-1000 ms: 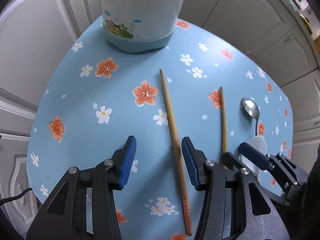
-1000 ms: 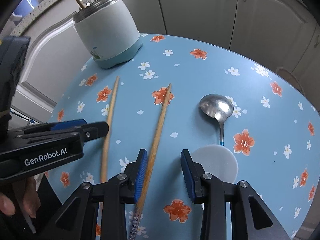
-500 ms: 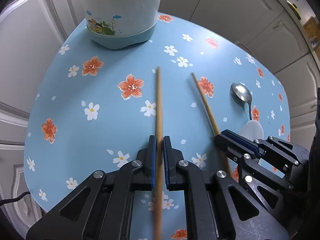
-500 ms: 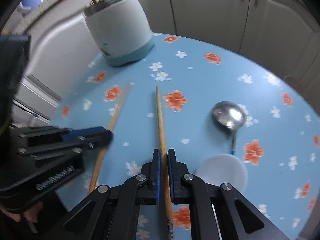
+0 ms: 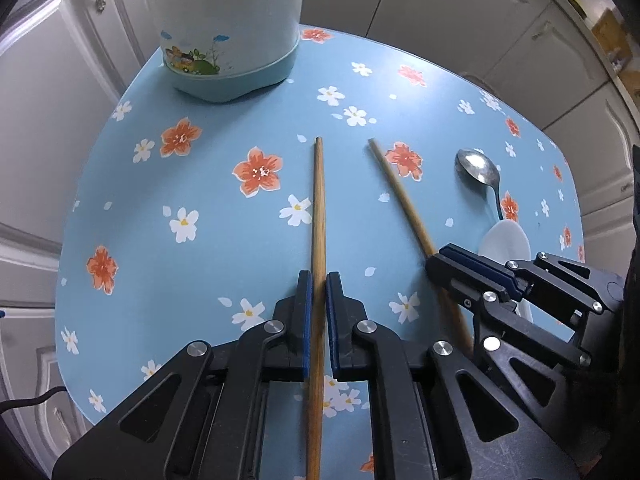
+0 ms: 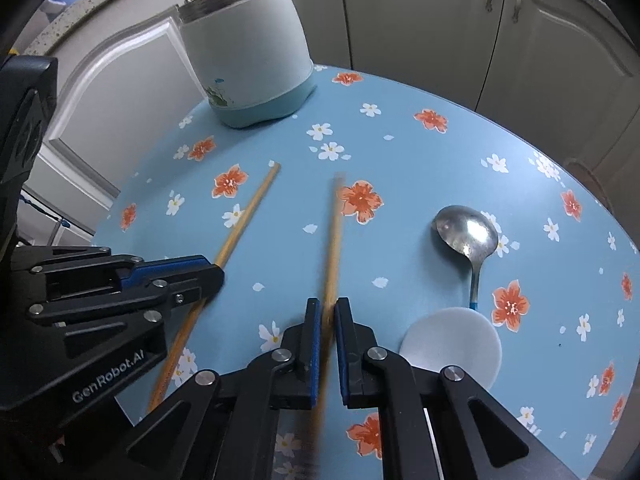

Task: Organize utensils
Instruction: 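Lift both chopsticks upright off the table with both tools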

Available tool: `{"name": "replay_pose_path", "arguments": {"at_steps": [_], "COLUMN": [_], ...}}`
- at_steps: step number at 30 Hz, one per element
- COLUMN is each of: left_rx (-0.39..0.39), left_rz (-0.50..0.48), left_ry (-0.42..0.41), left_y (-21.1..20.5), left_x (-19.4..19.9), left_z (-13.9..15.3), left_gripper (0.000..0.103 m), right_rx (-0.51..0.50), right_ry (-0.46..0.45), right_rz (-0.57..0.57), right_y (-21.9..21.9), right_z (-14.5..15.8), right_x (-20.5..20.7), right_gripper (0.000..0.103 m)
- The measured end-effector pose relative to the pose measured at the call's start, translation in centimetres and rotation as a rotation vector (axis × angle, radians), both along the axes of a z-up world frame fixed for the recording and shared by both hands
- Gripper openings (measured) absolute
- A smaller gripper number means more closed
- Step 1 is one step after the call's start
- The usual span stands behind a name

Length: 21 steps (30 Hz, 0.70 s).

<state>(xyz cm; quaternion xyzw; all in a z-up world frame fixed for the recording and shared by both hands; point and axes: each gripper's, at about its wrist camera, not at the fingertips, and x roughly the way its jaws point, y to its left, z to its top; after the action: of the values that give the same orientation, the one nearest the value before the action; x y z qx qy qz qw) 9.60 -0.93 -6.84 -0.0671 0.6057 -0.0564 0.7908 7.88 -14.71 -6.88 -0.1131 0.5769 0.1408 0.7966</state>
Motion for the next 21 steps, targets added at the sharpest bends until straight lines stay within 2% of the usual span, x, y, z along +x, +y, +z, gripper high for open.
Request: {"name": "replay_pose_path", "arguments": {"at_steps": [3,11,21], "left_rx": [-0.055,-0.129,-0.168], "left_rz": [0.011,0.012,-0.003], "left_ry": [-0.012,-0.115,-0.230], "left_y": [0.9,2.4,3.6], "left_x": [-0.1,-1.3,-2.8], "left_z": [0.4,4.7,9.0], "left_gripper": [0.005,0.005,0.005], "right_rx": [0.062,0.172,0.198], "right_ry": [-0.018,-0.081,-0.145], "right_rz": [-0.019,-0.020,0.016], "right_y": [-0.8,-1.0,0.0], "right_z": [1.5,5.9,9.2], "right_x": [-0.5,-1.7,-2.3], "right_gripper": [0.006,0.006,0.006]}}
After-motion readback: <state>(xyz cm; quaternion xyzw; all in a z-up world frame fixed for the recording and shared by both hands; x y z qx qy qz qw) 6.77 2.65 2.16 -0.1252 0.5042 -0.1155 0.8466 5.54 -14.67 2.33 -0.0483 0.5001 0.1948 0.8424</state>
